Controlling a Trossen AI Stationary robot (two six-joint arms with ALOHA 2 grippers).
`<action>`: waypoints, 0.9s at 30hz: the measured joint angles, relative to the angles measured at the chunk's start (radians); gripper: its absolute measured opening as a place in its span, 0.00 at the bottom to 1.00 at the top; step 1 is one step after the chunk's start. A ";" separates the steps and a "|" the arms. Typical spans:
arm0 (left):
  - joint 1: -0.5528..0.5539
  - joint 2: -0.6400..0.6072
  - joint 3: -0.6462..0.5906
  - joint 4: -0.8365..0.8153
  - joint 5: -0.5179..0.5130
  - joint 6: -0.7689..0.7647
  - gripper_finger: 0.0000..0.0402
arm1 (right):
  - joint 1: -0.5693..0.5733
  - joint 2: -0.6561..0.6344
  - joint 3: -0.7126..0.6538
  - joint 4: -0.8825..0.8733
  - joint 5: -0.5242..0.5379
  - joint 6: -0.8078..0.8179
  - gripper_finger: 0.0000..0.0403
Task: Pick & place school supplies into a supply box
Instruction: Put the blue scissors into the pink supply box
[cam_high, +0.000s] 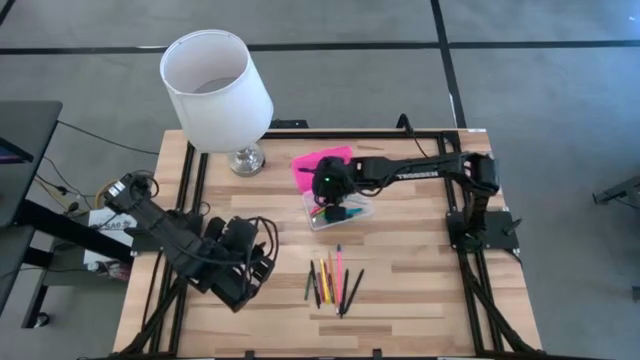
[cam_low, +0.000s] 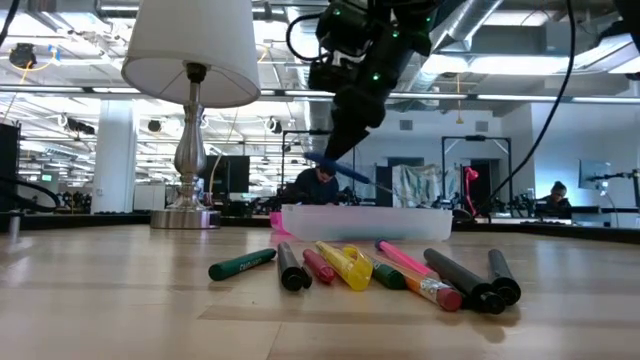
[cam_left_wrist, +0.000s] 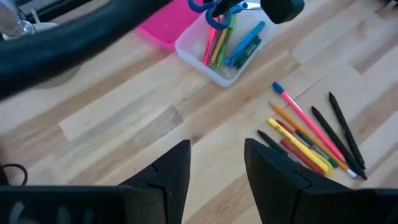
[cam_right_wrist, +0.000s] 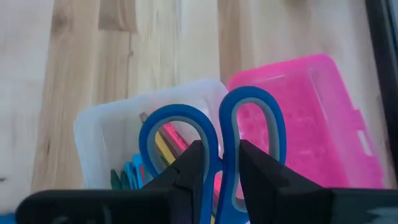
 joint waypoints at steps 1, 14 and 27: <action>-0.003 0.000 0.000 -0.005 0.000 -0.005 0.36 | 0.000 0.000 0.000 0.002 0.000 -0.006 0.17; -0.011 0.000 0.000 -0.041 -0.001 0.040 0.36 | 0.009 0.068 0.000 -0.022 -0.030 -0.015 0.18; -0.011 0.000 0.000 -0.041 0.049 0.014 0.36 | 0.007 0.065 0.002 -0.087 -0.029 -0.015 0.18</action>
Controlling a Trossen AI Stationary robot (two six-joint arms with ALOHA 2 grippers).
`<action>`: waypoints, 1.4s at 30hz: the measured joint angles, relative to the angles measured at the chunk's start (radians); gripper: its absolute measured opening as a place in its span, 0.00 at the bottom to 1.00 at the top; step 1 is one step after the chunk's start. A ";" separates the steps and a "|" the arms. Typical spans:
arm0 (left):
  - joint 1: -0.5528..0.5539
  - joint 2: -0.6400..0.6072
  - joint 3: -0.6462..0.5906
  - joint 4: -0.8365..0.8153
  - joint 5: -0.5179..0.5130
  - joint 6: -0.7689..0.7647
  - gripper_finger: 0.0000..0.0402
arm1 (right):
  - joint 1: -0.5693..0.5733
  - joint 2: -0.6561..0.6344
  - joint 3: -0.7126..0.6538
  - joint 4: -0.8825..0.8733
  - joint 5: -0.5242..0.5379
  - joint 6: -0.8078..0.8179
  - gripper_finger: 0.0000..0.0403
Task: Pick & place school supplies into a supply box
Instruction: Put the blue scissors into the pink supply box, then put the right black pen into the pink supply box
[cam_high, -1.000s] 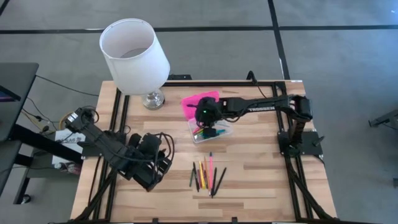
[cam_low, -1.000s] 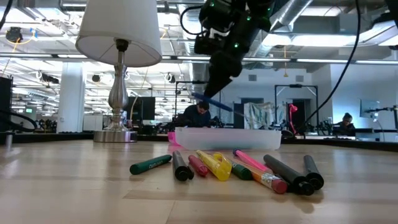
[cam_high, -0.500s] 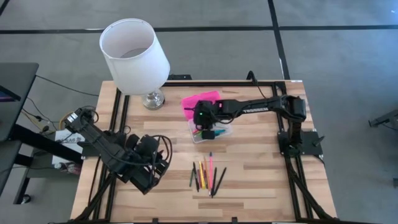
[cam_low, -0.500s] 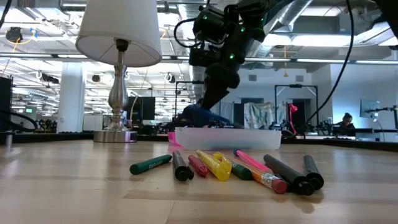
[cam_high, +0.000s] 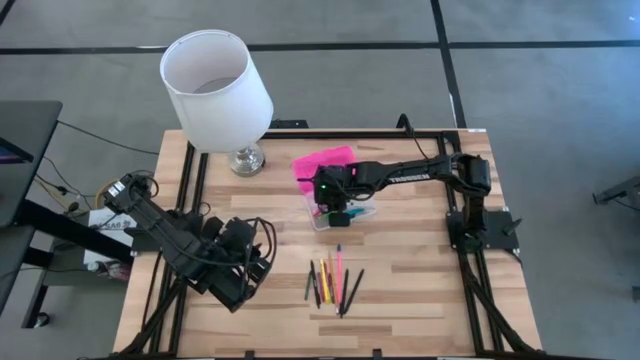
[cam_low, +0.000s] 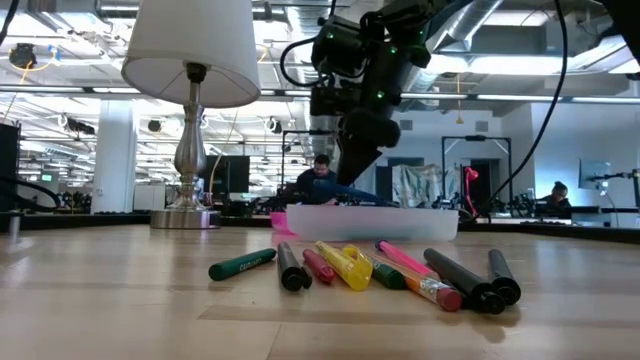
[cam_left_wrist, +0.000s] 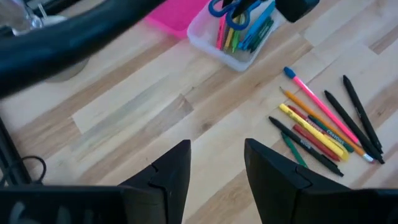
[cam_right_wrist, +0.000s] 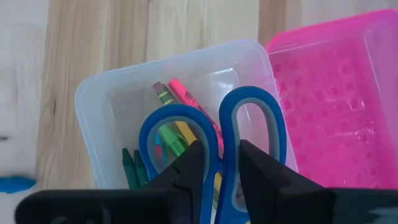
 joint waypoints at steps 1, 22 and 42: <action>0.000 0.000 0.000 0.000 0.004 -0.008 0.36 | 0.000 0.000 0.000 -0.003 0.000 0.000 0.18; 0.000 0.000 0.000 0.018 0.007 -0.122 0.36 | -0.023 -0.005 -0.001 -0.011 -0.059 0.028 0.49; 0.023 -0.001 -0.209 0.495 -0.022 -0.022 0.36 | 0.069 -0.235 -0.008 -0.091 -0.077 0.192 0.44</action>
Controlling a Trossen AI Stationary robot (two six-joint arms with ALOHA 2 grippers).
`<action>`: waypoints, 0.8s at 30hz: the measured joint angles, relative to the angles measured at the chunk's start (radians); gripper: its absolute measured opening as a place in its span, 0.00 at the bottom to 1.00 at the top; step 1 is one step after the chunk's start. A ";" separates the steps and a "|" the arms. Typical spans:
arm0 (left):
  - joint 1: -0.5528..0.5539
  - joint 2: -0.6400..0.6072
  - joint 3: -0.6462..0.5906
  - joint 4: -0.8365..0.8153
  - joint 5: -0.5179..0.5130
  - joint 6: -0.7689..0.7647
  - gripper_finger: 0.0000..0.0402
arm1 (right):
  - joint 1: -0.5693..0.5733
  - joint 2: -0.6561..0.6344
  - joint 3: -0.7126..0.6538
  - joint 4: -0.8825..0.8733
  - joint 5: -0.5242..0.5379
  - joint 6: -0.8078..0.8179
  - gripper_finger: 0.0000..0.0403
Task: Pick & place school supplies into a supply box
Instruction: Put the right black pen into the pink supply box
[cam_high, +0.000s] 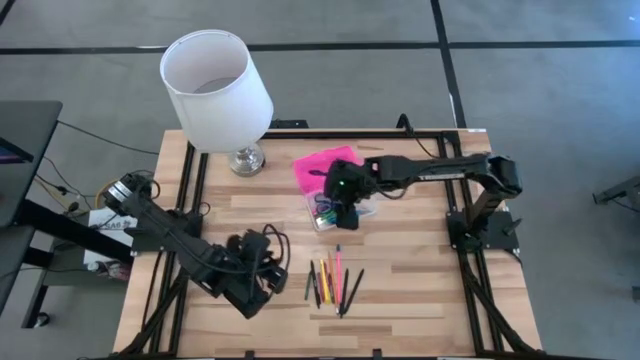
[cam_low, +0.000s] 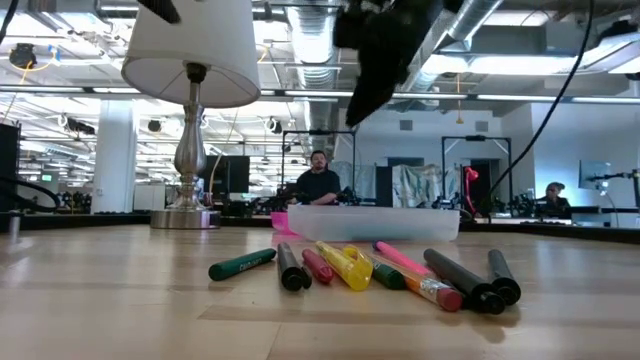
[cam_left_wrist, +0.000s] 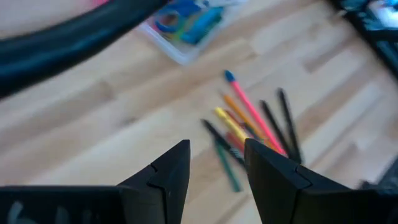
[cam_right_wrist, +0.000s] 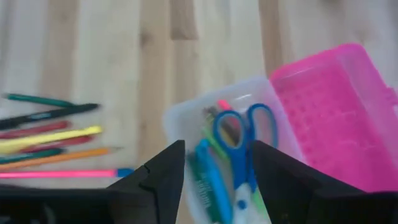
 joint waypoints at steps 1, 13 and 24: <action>0.003 0.000 -0.030 0.069 0.001 0.012 0.36 | 0.015 -0.016 -0.007 0.001 0.001 0.025 0.44; 0.014 0.001 -0.281 0.538 0.023 0.022 0.34 | 0.230 -0.200 -0.226 0.014 0.127 0.337 0.40; 0.096 0.066 -0.311 0.735 0.128 0.219 0.27 | 0.486 -0.366 -0.454 0.133 0.274 0.490 0.38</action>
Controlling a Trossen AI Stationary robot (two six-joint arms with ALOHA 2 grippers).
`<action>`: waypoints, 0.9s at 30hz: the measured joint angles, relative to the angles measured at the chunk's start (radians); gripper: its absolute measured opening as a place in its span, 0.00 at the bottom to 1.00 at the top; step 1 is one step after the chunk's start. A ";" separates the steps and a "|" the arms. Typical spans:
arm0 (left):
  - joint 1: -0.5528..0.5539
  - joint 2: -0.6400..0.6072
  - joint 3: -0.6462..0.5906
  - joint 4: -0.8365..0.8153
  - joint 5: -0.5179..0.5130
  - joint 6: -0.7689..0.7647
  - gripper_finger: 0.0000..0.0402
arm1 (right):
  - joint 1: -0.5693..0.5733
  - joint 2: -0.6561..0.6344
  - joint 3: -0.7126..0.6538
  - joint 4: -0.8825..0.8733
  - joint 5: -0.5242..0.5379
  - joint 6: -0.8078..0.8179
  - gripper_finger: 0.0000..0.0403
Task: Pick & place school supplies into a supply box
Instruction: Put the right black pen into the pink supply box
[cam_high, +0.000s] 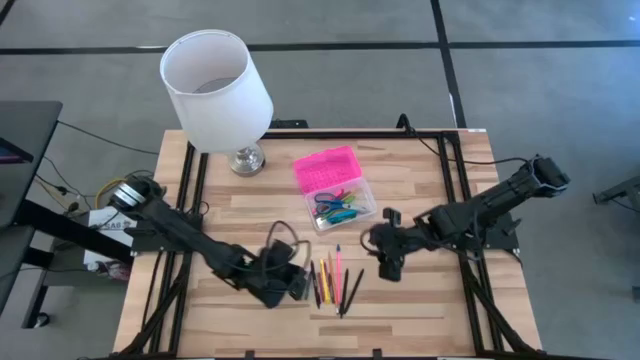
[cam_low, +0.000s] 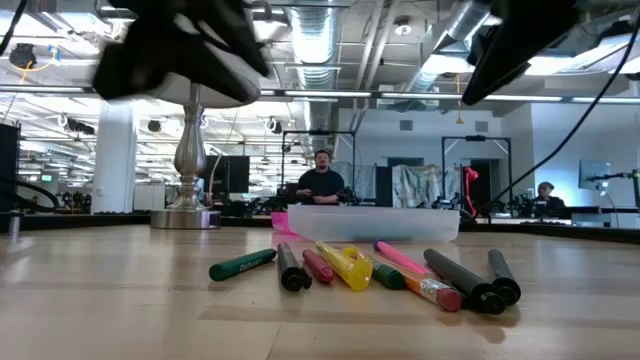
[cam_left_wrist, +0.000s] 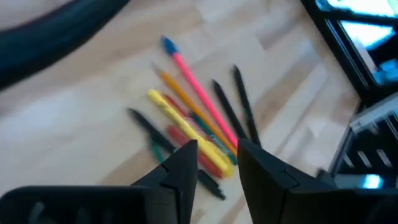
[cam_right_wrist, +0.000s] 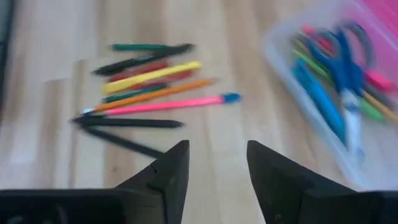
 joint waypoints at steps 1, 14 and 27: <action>0.006 0.015 -0.001 0.010 0.022 0.026 0.27 | 0.021 -0.007 -0.020 0.030 -0.001 -0.045 0.38; 0.055 0.099 0.005 0.067 0.136 0.102 0.26 | 0.085 0.208 -0.090 0.285 -0.135 -0.398 0.36; 0.017 0.141 0.003 0.051 0.105 0.040 0.26 | 0.081 0.386 -0.069 0.431 -0.242 -0.512 0.32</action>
